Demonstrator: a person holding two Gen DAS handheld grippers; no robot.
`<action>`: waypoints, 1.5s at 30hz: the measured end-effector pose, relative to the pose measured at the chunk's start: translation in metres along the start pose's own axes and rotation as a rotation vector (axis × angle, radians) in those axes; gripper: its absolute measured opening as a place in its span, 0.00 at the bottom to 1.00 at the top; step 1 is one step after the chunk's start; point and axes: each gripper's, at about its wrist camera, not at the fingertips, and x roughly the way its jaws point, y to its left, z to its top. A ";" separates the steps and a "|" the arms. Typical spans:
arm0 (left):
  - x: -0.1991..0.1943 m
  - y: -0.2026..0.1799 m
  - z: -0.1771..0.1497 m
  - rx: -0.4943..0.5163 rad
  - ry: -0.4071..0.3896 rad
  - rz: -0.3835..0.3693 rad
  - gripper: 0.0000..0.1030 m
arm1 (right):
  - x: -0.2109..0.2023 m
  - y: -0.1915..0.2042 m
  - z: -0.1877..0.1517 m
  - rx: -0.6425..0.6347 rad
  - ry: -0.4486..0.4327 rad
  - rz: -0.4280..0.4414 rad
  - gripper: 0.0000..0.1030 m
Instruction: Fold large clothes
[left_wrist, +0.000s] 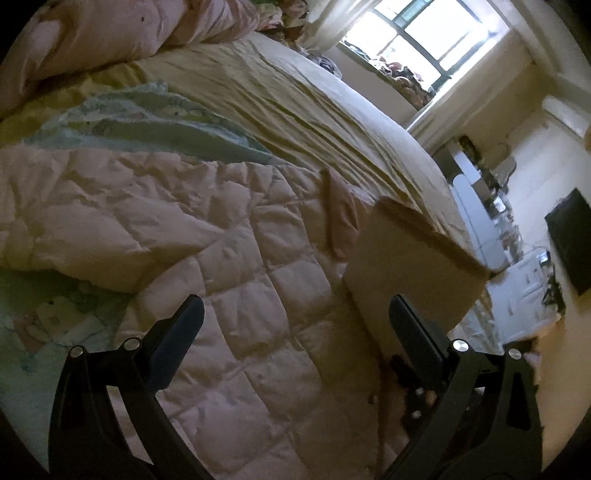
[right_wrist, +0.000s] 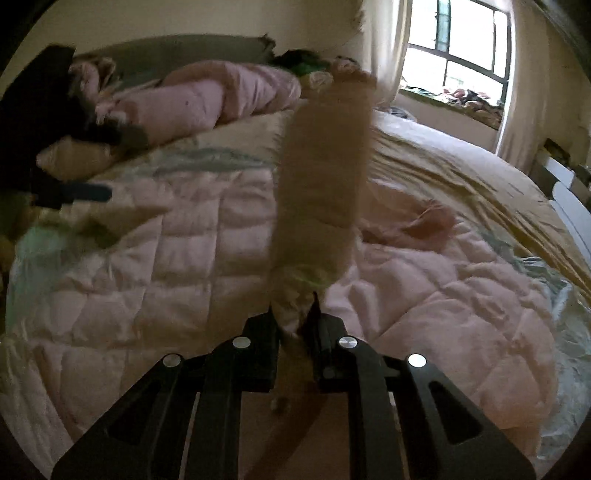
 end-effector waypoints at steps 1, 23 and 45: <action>0.001 0.002 0.001 -0.011 0.004 -0.011 0.91 | 0.002 0.004 -0.003 -0.023 0.012 -0.004 0.14; 0.069 0.015 -0.035 -0.076 0.235 -0.129 0.91 | -0.041 -0.016 -0.020 0.129 -0.016 0.158 0.55; 0.028 -0.042 0.011 0.338 -0.024 0.059 0.08 | -0.086 -0.163 -0.035 0.423 -0.004 -0.231 0.55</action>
